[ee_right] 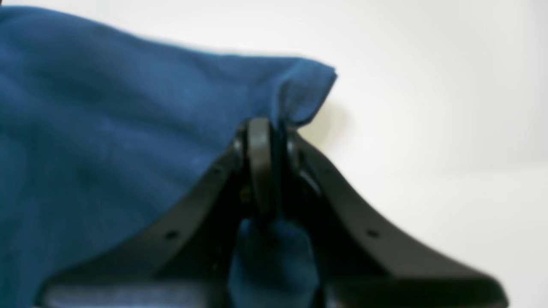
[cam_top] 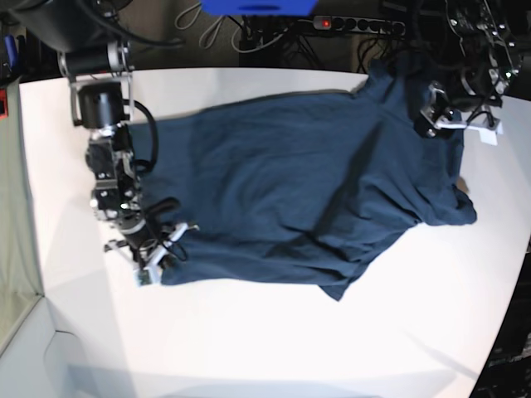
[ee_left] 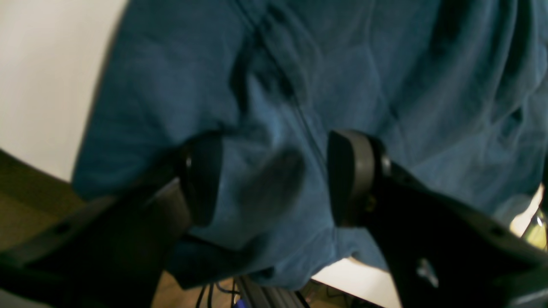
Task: Layout the t-shirt on the table in an organized manner, then fold the t-shirt properly
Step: 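Grasp the shirt edge with the right gripper and pull it outward, then grasp the bunched hem with the left gripper and pull it outward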
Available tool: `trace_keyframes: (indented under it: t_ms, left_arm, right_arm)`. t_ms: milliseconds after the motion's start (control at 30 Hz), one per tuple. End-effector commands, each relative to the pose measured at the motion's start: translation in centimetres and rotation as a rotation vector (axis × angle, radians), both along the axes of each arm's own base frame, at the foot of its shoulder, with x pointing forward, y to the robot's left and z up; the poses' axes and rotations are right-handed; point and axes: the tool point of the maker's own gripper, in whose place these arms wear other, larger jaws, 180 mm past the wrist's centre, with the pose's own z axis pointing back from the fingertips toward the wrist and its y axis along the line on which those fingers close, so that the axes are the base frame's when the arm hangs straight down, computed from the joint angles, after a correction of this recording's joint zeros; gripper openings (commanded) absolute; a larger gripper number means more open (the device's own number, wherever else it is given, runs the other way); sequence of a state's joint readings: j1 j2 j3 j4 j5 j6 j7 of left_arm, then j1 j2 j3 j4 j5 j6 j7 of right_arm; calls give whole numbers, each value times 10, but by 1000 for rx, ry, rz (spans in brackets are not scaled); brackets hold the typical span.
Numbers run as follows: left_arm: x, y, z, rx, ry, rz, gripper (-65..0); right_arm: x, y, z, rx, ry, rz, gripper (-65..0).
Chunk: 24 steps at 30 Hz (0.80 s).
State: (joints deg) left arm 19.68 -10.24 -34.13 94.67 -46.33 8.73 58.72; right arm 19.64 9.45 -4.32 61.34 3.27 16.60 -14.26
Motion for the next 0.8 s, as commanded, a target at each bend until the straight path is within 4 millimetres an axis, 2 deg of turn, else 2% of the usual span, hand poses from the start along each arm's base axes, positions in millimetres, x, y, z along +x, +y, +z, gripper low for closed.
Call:
trace_keyframes:
  t_ms: [0,200,333,400,467,567,667,767]
  left_arm:
    - [-1,1,-1,-9,11,9,-269]
    - [9,0,0,-19,-3,14,-269]
    - [11,1,-2,-26,0,19,-269]
    - [15,1,-1,-27,-9,20,-269]
    - [15,1,-3,-32,-2,24,-269]
    - [16,0,-3,-39,-7,24,-269]
    - [19,-1,5,-33,-29,18,-269]
    - [29,-7,23,-40,-91,0,-269]
  right_arm:
    - [15,3,47,12,-133,12,-650]
    - [-34,12,113,-23,-296,42,-650]
    - [-70,-18,139,-37,-361,-42,-650]
    - [-87,-39,143,-51,-372,-103,-650]
    - [-103,-60,144,-29,-372,-191,-650]
    - [-121,-95,132,-6,-342,-326,-650]
    - [-136,-121,107,9,-280,-431,-650]
    - [-148,-135,78,13,-201,-473,-650]
